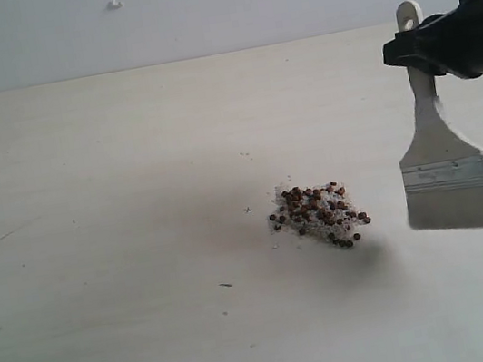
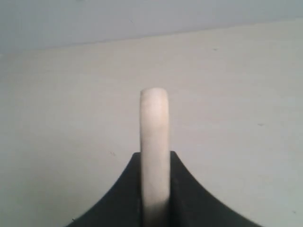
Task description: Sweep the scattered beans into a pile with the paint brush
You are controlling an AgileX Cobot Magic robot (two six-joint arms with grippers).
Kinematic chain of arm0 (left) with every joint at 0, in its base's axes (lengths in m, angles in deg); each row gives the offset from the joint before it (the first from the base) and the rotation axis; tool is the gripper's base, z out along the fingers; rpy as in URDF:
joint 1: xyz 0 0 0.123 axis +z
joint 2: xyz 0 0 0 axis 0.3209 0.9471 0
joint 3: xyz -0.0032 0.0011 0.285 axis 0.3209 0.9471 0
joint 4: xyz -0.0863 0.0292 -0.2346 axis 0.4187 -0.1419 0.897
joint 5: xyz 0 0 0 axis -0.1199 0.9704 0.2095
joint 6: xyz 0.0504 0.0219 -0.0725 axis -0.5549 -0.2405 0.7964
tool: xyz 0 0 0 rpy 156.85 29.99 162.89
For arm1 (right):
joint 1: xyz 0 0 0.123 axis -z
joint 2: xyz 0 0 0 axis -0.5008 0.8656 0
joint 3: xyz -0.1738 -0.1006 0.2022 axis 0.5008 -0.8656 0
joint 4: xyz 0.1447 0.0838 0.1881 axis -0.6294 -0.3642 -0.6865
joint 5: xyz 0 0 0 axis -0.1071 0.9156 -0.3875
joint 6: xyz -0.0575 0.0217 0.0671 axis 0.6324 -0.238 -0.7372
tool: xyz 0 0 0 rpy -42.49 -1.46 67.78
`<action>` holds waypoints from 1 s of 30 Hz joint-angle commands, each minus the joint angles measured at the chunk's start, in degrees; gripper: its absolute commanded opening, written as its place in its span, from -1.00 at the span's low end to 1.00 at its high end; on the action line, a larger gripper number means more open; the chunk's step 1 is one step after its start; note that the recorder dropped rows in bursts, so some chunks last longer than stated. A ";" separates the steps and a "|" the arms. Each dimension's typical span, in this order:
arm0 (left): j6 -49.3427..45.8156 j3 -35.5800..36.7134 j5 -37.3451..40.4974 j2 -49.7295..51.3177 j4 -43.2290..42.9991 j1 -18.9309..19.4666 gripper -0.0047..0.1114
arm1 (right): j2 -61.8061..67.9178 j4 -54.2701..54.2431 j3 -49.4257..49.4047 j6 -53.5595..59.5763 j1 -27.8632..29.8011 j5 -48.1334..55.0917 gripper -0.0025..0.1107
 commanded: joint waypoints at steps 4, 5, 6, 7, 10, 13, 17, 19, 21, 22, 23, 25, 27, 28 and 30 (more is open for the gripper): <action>-0.25 0.21 0.12 -0.13 0.38 0.25 -0.92 | -1.28 23.23 8.97 -27.36 0.95 -11.02 -0.96; -0.25 0.21 0.12 -0.13 0.38 0.25 -0.92 | -1.28 23.23 9.80 -28.42 0.95 -12.32 -0.96; -0.25 0.21 0.12 -0.13 0.38 0.25 -0.92 | -1.28 23.23 10.44 -29.32 0.95 -12.87 -0.96; -0.25 0.21 0.12 -0.13 0.38 0.25 -0.92 | -1.40 23.23 11.12 -30.13 0.95 -13.34 -0.96; -0.25 0.21 0.12 -0.13 0.38 0.25 -0.92 | -2.39 23.23 11.55 -30.28 0.95 -13.23 -0.96; -0.25 0.21 0.12 -0.13 0.38 0.25 -0.92 | -3.72 23.23 11.33 -30.14 0.95 -12.16 -0.96; -0.25 0.21 0.12 -0.13 0.38 0.25 -0.92 | -6.71 23.23 11.14 -28.88 0.95 -10.82 -0.96; -0.25 0.21 0.12 -0.13 0.38 0.25 -0.92 | -8.20 23.23 8.99 -26.88 0.83 -10.23 -0.96; -0.25 0.21 0.12 -0.13 0.38 0.25 -0.92 | -8.91 23.23 5.62 -22.96 0.83 -8.07 -0.96; -0.25 0.21 0.12 -0.13 0.38 0.25 -0.92 | -8.91 23.23 4.67 -20.95 0.83 -8.52 -0.96; -0.25 0.21 0.12 -0.13 0.38 0.25 -0.92 | -8.51 18.05 2.68 -15.83 0.83 -11.57 -0.96; -0.25 0.21 0.12 -0.13 0.38 0.25 -0.92 | -7.41 15.12 1.94 -12.42 0.83 -16.97 -0.96; -0.25 0.21 0.12 -0.13 0.38 0.25 -0.92 | -5.38 15.42 1.94 -12.04 0.83 -20.46 -0.96; -0.25 0.21 0.12 -0.13 0.38 0.25 -0.92 | -4.85 15.89 1.94 -12.04 0.83 -20.14 -0.96; -0.25 0.21 0.12 -0.13 0.38 0.25 -0.92 | -2.59 16.01 1.94 -12.14 0.83 -20.50 -0.96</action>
